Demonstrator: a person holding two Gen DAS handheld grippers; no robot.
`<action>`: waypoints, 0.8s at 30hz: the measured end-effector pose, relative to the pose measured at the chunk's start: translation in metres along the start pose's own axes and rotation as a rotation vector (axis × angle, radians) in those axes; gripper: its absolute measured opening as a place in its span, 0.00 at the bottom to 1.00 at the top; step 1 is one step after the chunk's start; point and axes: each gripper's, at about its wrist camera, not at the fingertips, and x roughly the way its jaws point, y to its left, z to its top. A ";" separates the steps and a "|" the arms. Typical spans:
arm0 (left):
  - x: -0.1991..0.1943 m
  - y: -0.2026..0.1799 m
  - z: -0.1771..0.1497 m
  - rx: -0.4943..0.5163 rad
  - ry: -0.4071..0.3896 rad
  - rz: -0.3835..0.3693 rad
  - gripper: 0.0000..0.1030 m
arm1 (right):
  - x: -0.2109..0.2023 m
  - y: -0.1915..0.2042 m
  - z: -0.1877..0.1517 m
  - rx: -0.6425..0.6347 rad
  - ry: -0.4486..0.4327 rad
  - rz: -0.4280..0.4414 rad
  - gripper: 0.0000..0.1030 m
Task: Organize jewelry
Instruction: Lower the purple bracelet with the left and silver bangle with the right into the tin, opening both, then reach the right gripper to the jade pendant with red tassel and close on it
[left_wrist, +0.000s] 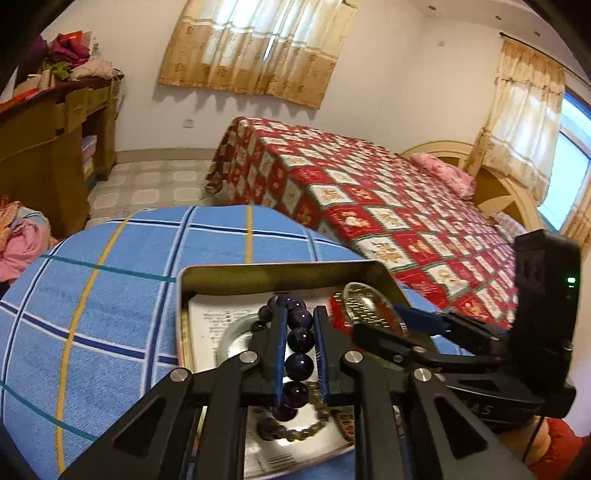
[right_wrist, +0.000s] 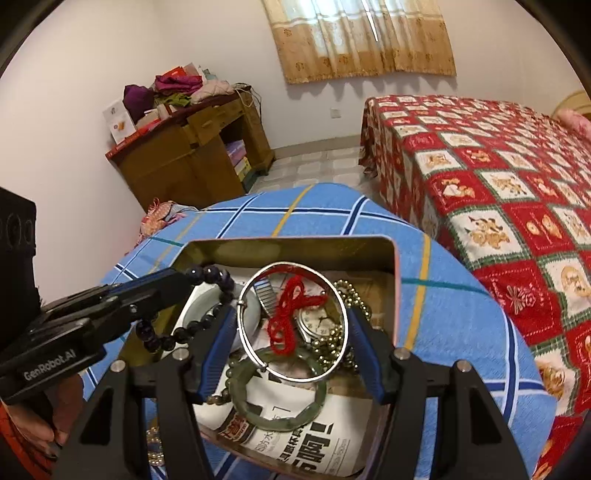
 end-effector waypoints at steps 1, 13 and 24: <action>0.000 0.001 0.000 0.003 0.004 0.038 0.14 | 0.000 0.000 0.000 -0.003 -0.005 -0.007 0.63; -0.025 -0.004 -0.002 0.034 -0.007 0.298 0.66 | -0.037 0.004 -0.008 0.047 -0.072 -0.007 0.73; -0.053 -0.013 -0.015 0.055 0.012 0.391 0.66 | -0.071 0.030 -0.036 0.028 -0.053 0.026 0.73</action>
